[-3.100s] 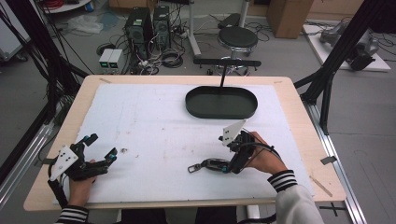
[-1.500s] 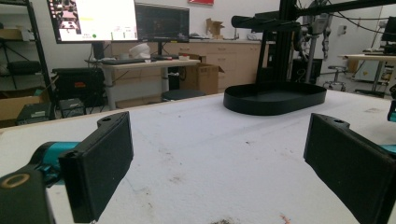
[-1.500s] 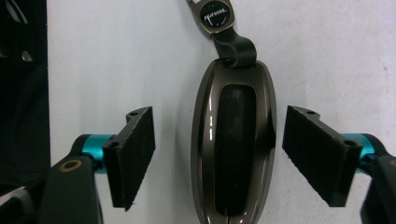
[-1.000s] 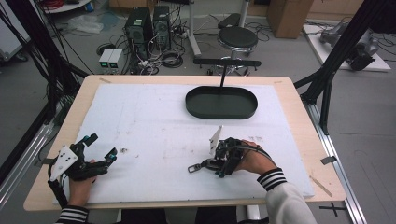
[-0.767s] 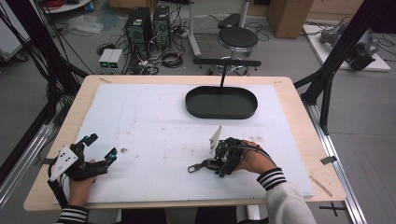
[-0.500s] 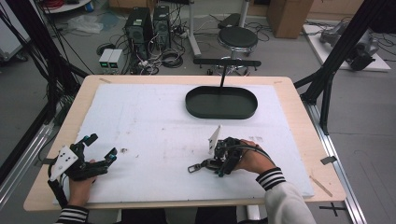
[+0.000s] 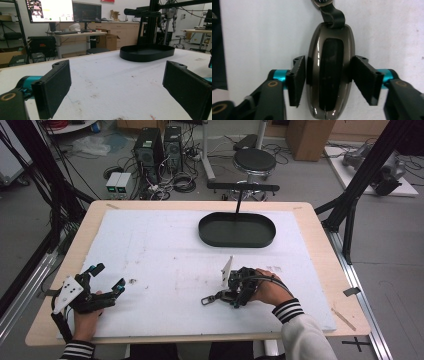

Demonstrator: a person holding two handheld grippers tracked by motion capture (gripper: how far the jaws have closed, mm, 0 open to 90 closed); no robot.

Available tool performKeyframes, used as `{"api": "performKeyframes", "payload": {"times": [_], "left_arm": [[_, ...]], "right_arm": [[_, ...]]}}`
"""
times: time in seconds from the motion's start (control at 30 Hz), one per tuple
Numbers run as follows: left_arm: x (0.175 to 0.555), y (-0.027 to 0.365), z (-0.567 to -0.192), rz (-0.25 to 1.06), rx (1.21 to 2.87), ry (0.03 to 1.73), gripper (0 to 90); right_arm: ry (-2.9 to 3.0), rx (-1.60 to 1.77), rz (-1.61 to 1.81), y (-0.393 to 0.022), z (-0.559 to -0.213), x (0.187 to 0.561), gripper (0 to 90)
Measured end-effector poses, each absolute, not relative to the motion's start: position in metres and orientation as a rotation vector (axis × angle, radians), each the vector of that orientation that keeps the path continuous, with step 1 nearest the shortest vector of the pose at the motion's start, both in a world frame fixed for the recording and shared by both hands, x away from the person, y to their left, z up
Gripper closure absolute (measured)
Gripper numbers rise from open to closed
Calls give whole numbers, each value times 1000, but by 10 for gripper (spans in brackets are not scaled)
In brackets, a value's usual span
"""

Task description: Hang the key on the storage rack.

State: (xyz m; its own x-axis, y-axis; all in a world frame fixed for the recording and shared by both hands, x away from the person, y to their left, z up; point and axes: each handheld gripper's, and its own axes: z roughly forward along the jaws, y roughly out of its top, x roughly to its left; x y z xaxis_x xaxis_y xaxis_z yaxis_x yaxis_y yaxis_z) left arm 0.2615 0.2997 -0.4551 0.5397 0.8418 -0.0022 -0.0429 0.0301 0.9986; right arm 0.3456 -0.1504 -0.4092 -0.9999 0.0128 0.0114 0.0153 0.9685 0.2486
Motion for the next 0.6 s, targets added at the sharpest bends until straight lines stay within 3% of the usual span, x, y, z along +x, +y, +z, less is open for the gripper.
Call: {"api": "performKeyframes", "payload": {"times": [0.6], "left_arm": [[262, 300, -455, 793, 1379, 756, 86]], "right_arm": [[-3113, -65, -530, -157, -399, 346, 482]]}}
